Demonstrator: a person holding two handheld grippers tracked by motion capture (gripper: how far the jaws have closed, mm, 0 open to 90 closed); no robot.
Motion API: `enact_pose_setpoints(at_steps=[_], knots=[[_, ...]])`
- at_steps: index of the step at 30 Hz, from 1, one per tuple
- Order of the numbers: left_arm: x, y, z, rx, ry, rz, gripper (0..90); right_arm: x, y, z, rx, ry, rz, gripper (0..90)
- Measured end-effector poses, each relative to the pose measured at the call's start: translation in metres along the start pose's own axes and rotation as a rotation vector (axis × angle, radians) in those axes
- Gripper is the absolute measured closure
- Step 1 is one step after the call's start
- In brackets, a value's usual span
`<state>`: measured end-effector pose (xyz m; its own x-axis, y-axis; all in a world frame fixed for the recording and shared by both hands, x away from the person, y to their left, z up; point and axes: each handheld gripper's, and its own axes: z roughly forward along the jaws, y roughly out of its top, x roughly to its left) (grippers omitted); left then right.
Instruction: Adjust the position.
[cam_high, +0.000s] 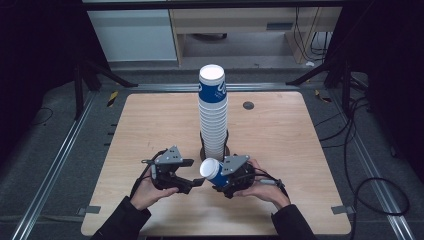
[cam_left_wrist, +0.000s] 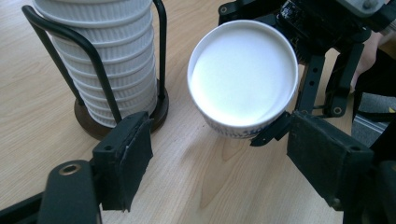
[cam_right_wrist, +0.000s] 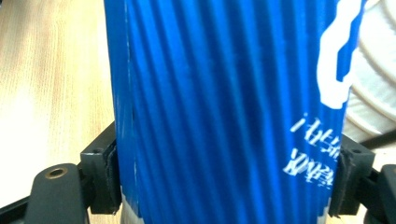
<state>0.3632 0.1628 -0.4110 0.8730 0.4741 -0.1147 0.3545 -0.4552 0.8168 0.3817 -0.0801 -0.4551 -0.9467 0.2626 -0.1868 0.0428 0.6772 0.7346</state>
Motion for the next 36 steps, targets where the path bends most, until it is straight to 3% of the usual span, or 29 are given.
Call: enact_pose_setpoints(at_steps=[15,22,30,36], knots=[[-0.004,0.0,0.017,0.054,-0.023,-0.004,19.3,0.01,0.01,0.016,0.018,0.011,-0.064,19.6],[-0.005,-0.001,0.021,0.059,-0.035,-0.002,23.7,0.014,0.013,0.018,0.022,0.011,-0.086,19.6],[-0.005,-0.001,0.02,0.057,-0.044,-0.01,26.0,0.014,0.013,0.02,0.027,0.014,-0.085,18.6],[-0.004,-0.001,0.019,0.056,-0.035,-0.008,26.9,0.012,0.014,0.02,0.014,0.015,-0.055,13.5]])
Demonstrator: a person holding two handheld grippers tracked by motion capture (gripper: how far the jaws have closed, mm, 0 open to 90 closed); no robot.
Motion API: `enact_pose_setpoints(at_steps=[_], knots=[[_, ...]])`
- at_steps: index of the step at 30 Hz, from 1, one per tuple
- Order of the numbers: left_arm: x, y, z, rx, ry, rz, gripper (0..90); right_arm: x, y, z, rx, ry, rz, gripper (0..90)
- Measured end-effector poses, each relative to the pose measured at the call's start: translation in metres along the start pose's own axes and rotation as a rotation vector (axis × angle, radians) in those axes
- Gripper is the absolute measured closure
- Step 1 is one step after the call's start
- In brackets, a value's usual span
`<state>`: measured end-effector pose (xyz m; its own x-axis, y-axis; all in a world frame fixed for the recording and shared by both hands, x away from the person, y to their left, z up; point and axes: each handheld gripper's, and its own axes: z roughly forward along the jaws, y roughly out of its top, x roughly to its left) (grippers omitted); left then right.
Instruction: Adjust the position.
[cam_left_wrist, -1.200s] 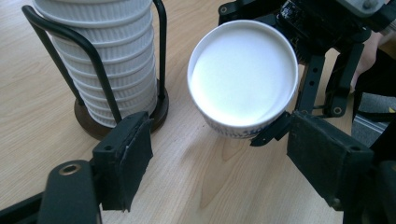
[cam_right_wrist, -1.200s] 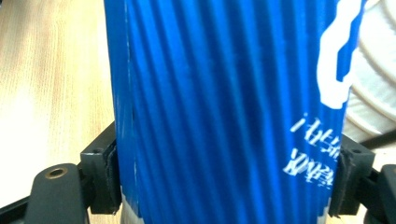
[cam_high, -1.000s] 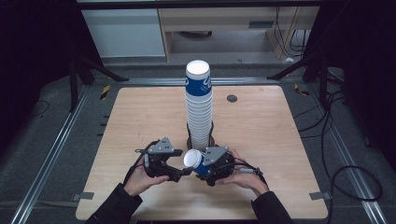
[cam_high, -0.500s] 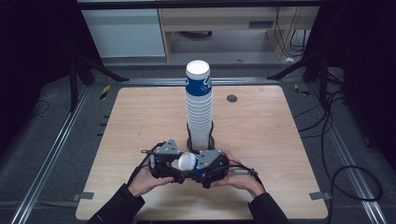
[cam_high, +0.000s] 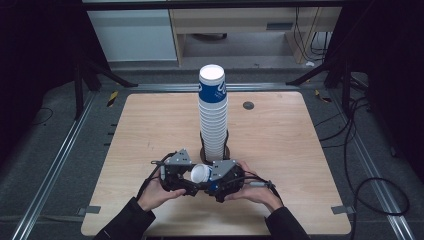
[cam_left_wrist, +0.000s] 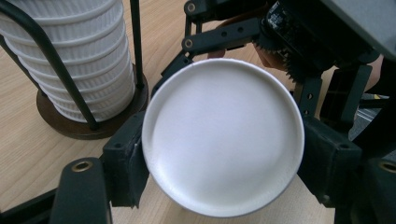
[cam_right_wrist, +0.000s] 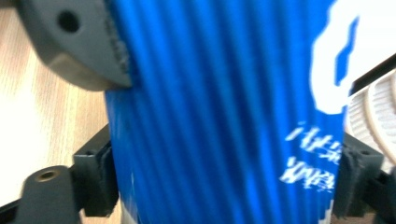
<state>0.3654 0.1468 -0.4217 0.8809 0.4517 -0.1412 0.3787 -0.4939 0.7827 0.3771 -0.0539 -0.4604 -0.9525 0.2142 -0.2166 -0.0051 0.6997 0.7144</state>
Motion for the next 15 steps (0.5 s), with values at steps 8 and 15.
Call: enact_pose_setpoints(at_steps=[8,15], knots=[[0.005,0.001,-0.008,-0.029,0.016,-0.011,27.2,-0.005,-0.001,-0.009,-0.042,-0.012,0.045,8.0],[0.012,0.001,-0.022,-0.085,0.034,-0.025,27.3,-0.014,-0.003,-0.027,-0.125,-0.031,0.101,7.9]])
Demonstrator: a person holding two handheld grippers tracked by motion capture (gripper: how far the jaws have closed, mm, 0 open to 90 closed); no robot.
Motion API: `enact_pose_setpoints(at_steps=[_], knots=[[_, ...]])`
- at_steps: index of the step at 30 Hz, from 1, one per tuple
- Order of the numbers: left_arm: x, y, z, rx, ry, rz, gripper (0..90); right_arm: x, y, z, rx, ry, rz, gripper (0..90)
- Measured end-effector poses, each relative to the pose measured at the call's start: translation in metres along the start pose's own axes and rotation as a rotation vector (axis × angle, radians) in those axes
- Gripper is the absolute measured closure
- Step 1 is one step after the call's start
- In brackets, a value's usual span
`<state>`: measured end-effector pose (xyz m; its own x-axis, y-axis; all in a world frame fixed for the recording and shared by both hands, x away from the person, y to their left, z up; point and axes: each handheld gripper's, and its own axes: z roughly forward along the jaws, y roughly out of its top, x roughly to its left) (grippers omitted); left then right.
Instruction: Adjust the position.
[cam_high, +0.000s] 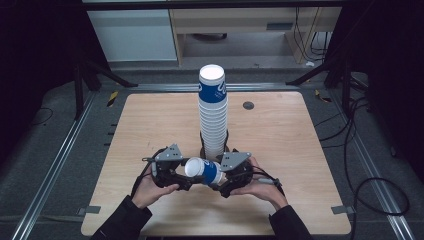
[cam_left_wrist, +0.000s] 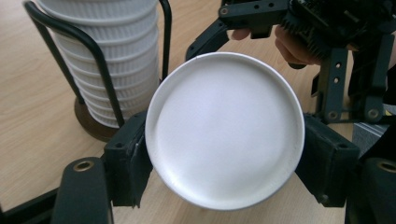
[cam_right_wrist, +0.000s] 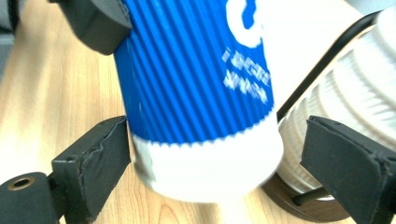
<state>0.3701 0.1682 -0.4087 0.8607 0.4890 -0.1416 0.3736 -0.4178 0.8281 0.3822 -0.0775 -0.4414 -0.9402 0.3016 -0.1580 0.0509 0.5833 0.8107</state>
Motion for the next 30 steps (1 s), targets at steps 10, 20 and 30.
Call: enact_pose_setpoints(at_steps=[10,20,30], knots=[[0.011,0.002,-0.018,-0.09,0.014,-0.027,27.3,-0.014,-0.007,-0.021,-0.106,0.021,0.113,8.1],[0.003,0.004,-0.017,-0.125,-0.059,-0.022,27.3,-0.012,-0.013,-0.014,-0.144,0.1,0.145,6.9],[-0.009,0.006,-0.01,-0.123,-0.139,0.002,27.4,-0.007,-0.011,-0.01,-0.186,0.171,0.129,7.1]])
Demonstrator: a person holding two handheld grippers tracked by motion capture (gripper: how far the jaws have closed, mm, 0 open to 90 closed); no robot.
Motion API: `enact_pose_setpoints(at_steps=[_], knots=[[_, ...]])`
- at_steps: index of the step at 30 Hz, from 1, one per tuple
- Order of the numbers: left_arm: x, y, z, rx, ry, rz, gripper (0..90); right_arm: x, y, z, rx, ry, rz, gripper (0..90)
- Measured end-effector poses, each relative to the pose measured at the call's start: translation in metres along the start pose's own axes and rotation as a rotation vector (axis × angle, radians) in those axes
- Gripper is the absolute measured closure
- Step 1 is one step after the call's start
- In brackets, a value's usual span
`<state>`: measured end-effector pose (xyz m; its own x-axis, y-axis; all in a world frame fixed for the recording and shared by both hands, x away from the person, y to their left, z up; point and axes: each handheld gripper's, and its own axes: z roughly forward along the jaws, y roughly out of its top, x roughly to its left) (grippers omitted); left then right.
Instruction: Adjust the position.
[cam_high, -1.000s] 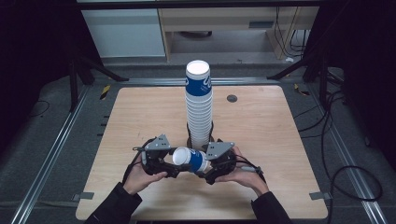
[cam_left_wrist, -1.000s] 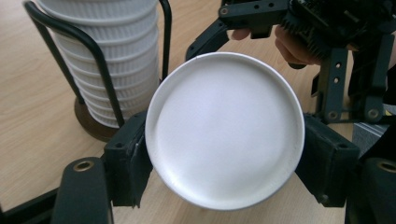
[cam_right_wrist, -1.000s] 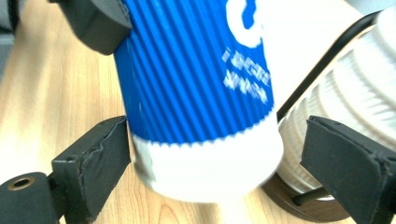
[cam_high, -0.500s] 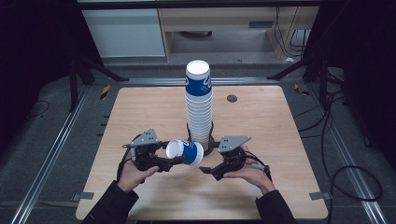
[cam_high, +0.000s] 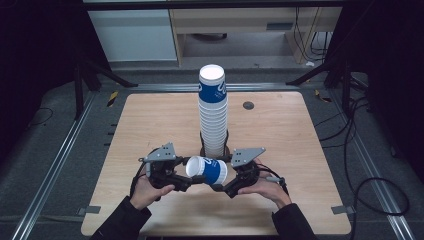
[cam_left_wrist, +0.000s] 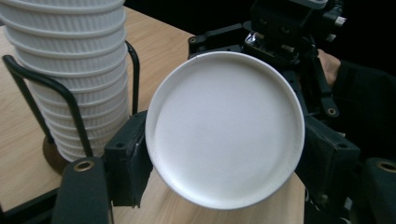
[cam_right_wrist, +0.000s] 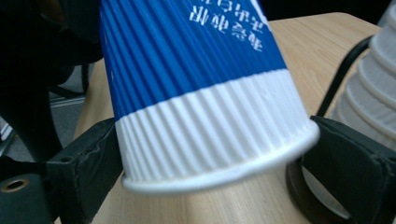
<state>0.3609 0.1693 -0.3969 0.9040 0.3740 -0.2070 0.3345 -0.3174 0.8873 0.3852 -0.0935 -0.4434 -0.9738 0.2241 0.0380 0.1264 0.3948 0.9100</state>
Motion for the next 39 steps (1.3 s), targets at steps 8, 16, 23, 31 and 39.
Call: enact_pose_setpoints(at_steps=[8,16,23,31,39], knots=[[-0.002,-0.001,0.005,0.013,-0.02,0.003,27.4,0.003,0.0,0.005,0.004,0.042,-0.01,12.7],[0.0,-0.002,0.005,0.009,-0.027,-0.026,26.7,0.002,0.0,0.004,0.013,0.045,-0.004,15.0],[0.002,0.0,-0.003,0.027,-0.015,-0.021,23.6,0.001,0.0,-0.001,0.061,0.009,-0.028,15.2],[0.006,-0.007,0.006,0.144,0.002,-0.022,20.7,0.003,-0.004,0.005,0.166,-0.034,-0.082,15.1],[0.005,-0.017,0.024,0.258,0.009,-0.001,18.9,0.01,-0.008,0.021,0.265,-0.035,-0.138,15.0]])
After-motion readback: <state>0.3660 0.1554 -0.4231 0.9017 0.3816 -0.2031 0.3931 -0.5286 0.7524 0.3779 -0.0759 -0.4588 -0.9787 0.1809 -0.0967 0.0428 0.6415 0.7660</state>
